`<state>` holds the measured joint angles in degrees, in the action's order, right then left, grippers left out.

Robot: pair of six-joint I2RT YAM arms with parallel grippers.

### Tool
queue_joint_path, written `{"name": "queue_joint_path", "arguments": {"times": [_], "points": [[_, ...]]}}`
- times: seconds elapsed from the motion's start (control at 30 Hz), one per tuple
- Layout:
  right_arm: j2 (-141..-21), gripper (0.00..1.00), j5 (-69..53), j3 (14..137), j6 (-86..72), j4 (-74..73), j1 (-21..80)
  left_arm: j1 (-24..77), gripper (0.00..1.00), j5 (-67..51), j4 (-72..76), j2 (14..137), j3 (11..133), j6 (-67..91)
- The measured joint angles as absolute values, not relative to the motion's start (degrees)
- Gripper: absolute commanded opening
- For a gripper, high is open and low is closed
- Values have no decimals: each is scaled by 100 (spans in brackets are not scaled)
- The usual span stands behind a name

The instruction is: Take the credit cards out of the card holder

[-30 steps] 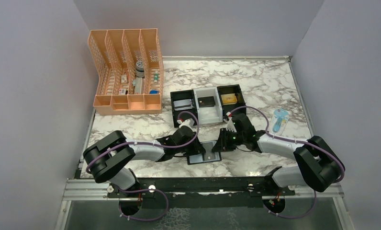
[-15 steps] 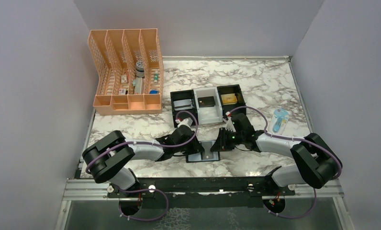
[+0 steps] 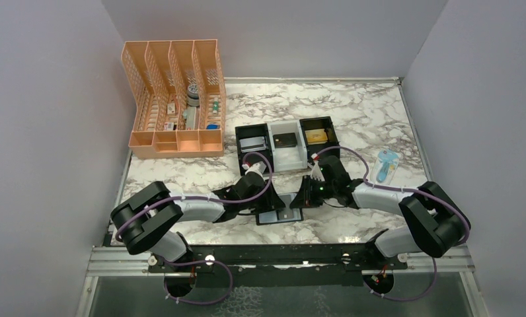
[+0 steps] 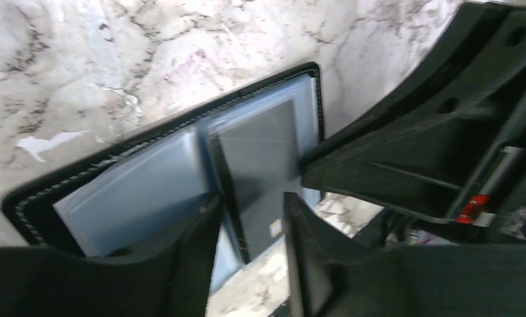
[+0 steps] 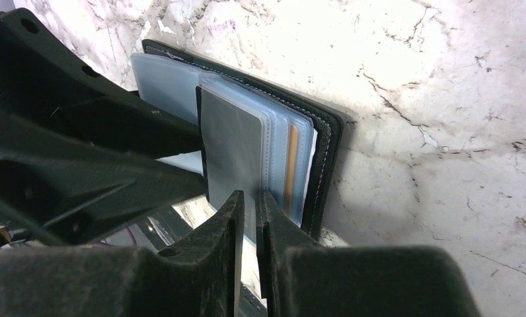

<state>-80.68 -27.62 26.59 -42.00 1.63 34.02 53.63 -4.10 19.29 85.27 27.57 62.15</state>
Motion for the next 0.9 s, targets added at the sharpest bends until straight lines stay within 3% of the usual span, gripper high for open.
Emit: {"name": "queue_joint_path", "arguments": {"times": [0.5, 0.9], "points": [[-8099, 14, -2749, 2624, -4338, 290, 3402, 5358, 0, -434, 1728, 8383, 2681, 6261], [-8060, 14, -2696, 2609, -4320, 298, 3402, 5356, 0, -357, 1719, 8322, 2637, 6342]]}}
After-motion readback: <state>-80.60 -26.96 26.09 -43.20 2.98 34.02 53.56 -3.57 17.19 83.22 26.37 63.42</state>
